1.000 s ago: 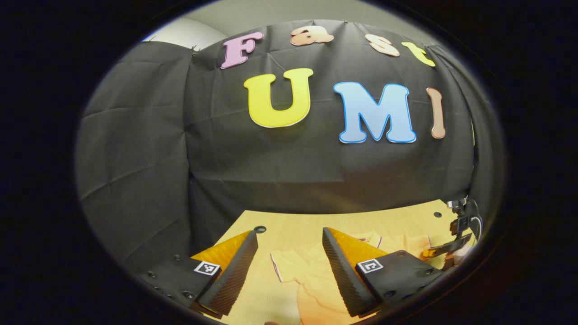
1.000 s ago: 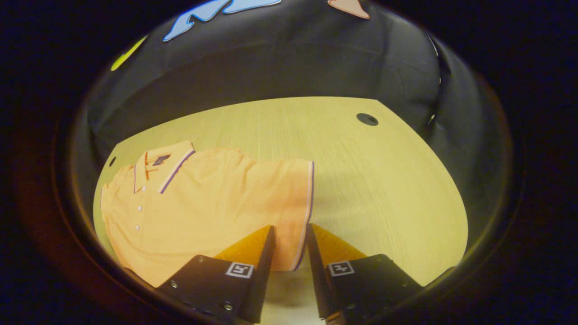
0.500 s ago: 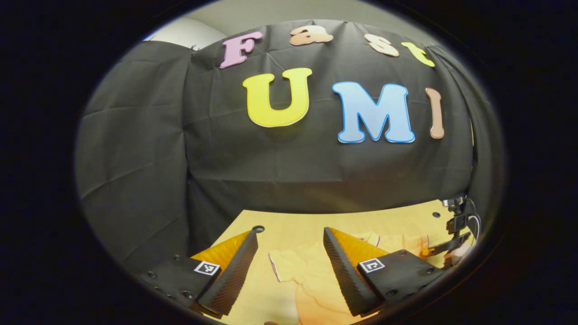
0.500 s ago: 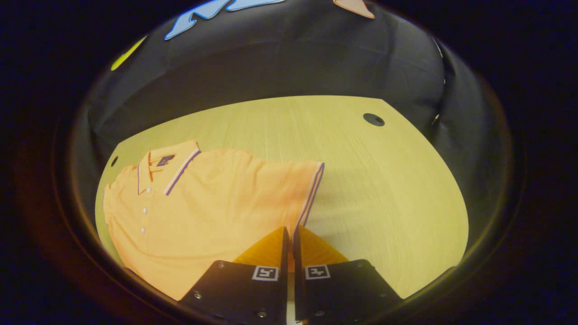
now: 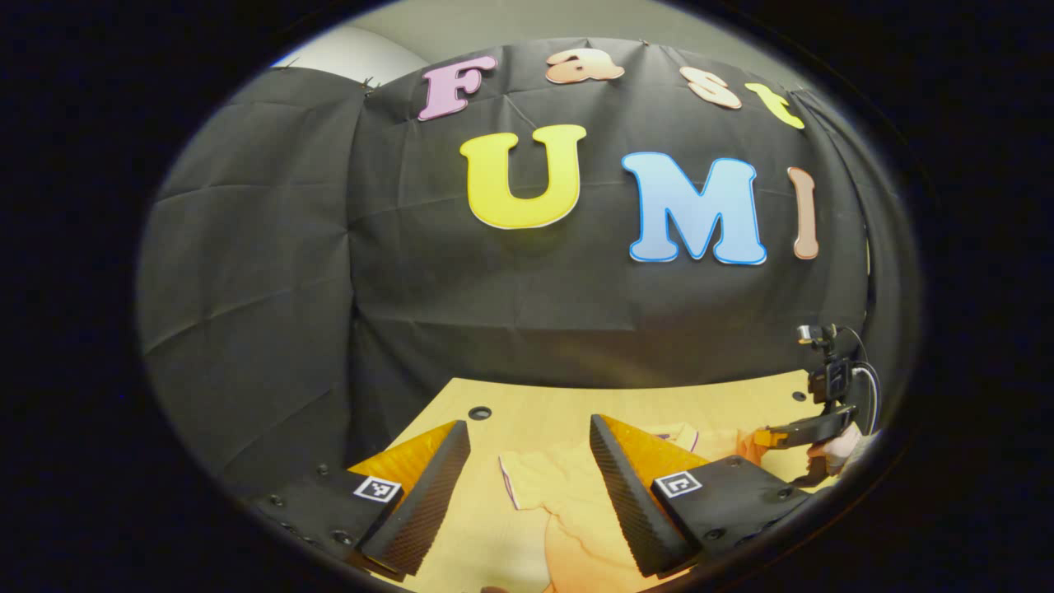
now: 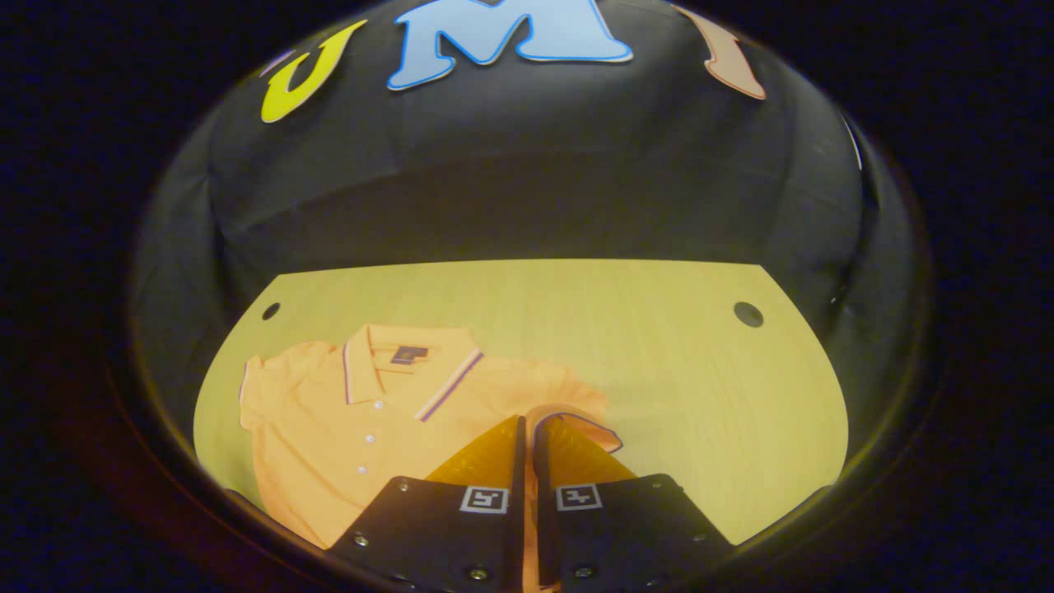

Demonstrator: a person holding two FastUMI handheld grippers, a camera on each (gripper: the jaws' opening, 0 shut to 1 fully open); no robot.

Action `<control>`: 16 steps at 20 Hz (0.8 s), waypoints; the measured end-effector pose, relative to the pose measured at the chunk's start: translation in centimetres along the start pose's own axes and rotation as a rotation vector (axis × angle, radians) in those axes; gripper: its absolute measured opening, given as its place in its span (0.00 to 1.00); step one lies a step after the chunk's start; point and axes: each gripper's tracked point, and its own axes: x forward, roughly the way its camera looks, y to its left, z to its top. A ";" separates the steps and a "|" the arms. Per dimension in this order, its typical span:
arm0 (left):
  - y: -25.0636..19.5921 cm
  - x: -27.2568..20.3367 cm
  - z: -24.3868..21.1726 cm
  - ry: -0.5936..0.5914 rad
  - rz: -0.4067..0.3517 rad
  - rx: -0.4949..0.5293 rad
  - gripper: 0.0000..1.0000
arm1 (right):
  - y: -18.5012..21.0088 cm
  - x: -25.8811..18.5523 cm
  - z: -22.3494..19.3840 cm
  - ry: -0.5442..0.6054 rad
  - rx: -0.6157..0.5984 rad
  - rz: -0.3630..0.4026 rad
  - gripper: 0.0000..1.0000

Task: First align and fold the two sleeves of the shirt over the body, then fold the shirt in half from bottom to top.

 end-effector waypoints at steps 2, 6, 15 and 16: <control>0.7 -0.4 -0.1 0.000 0.010 -0.004 0.96 | 3.3 0.3 0.0 0.005 -0.058 0.050 0.06; 2.3 -1.1 -0.7 0.008 0.037 -0.016 0.96 | 8.2 1.1 -2.0 0.052 -0.162 0.121 0.07; 3.9 -1.1 -2.6 0.038 0.049 -0.025 0.97 | 8.0 1.1 -5.3 0.138 -0.265 0.058 0.47; 3.8 -0.8 -2.8 0.041 0.043 -0.027 0.97 | 7.7 0.7 -4.9 0.126 -0.254 0.051 0.45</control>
